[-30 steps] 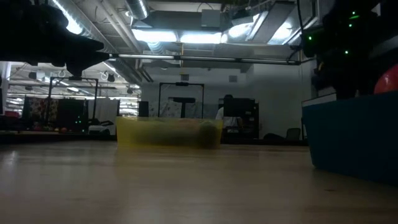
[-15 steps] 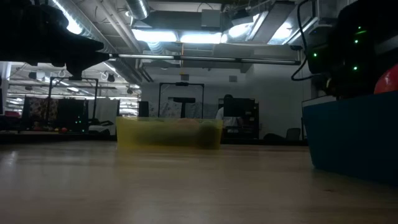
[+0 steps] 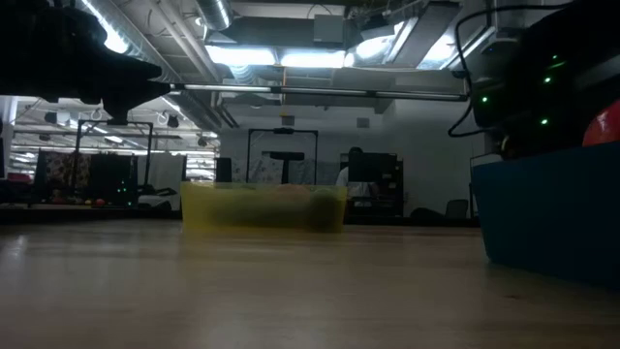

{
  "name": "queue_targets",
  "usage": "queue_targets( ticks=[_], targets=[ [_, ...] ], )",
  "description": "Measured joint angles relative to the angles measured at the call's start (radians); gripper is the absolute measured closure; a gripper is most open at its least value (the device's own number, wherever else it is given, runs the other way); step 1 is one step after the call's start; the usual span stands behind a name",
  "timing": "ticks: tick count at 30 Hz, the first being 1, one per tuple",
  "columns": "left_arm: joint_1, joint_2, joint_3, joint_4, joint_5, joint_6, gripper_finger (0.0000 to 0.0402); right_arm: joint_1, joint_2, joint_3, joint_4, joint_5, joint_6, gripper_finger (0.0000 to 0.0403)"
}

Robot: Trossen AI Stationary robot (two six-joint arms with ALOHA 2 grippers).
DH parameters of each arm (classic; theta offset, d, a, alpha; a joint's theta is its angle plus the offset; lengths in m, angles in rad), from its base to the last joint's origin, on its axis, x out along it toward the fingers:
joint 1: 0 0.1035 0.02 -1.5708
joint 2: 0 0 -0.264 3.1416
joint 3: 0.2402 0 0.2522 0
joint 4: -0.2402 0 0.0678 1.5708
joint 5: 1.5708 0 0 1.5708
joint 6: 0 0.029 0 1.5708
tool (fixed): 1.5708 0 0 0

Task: Sort produce into baskets
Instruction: Put the red tomato into the blue bin

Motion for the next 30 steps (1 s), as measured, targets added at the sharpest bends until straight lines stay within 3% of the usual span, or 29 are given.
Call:
queue_targets(
  ticks=[8, 18, 26, 30],
  targets=[
    [0.000, 0.000, 0.000, -0.025, 0.000, -0.013, 0.0179, 0.000, 0.086, 0.000, 0.065, -0.010, 0.003, 0.0029],
    [0.000, 0.000, 0.000, -0.024, 0.000, -0.017, 0.0179, 0.000, 0.113, 0.019, 0.034, -0.027, -0.004, 0.0121],
    [0.000, 0.000, 0.000, -0.024, 0.000, -0.016, 0.0179, 0.004, 0.112, 0.137, -0.045, -0.154, -0.007, 0.0094],
    [0.000, 0.000, 0.000, -0.024, 0.000, -0.016, 0.0179, 0.059, 0.112, 0.210, -0.062, -0.237, 0.009, 0.0098]
  ],
)
